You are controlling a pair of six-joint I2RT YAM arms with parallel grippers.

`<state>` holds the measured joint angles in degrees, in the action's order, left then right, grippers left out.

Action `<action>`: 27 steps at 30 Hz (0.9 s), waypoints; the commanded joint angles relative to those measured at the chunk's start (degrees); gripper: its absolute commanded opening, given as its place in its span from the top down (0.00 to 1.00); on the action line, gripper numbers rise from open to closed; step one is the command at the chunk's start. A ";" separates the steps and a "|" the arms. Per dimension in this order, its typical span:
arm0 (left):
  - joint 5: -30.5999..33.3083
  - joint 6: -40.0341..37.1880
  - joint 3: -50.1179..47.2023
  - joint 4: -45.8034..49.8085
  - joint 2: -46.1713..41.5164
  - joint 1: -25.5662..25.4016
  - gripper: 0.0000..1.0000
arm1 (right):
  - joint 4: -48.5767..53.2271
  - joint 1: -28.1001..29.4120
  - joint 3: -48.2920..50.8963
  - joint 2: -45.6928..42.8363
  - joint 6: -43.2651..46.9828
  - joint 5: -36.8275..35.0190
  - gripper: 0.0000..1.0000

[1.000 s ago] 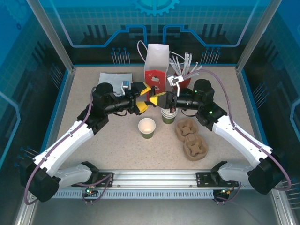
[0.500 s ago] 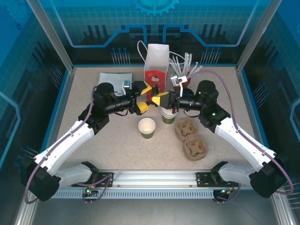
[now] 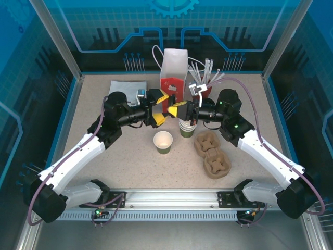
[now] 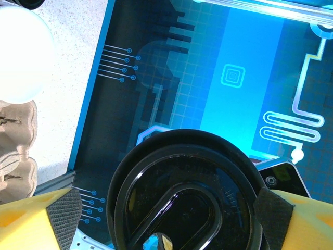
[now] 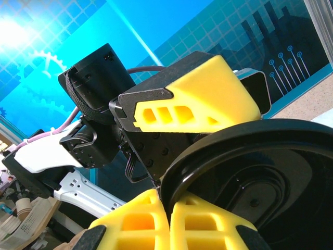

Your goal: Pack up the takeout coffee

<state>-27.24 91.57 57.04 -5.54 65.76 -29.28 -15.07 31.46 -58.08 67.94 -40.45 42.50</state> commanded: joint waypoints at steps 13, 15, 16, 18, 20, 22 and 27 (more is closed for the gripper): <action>-1.02 0.67 -0.12 -1.62 -0.64 -1.33 0.15 | -3.45 0.26 0.53 1.48 -0.64 0.45 0.94; -0.93 0.89 -0.26 -2.00 -0.63 -1.46 0.15 | -3.82 0.27 0.57 1.52 -0.95 0.59 0.94; -0.97 0.97 -0.24 -2.14 -0.63 -1.54 0.15 | -3.91 0.29 0.62 1.65 -1.04 0.59 0.94; -0.96 1.19 -0.26 -2.52 -0.54 -1.64 0.15 | -3.89 0.27 0.69 1.84 -0.99 0.57 0.94; -0.96 1.27 -0.16 -2.74 -0.54 -1.72 0.15 | -3.91 0.22 0.90 1.89 -0.95 0.35 0.94; -0.87 1.39 -0.17 -2.79 -0.48 -1.75 0.15 | -3.99 0.24 0.96 2.14 -1.05 0.36 0.94; -0.87 1.45 -0.17 -3.06 -0.51 -1.84 0.15 | -4.24 0.35 1.26 2.33 -0.80 -0.08 0.94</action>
<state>-26.79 93.08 57.01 -6.39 65.73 -30.09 -17.47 31.51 -57.47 69.67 -41.08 42.68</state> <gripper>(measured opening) 0.848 0.065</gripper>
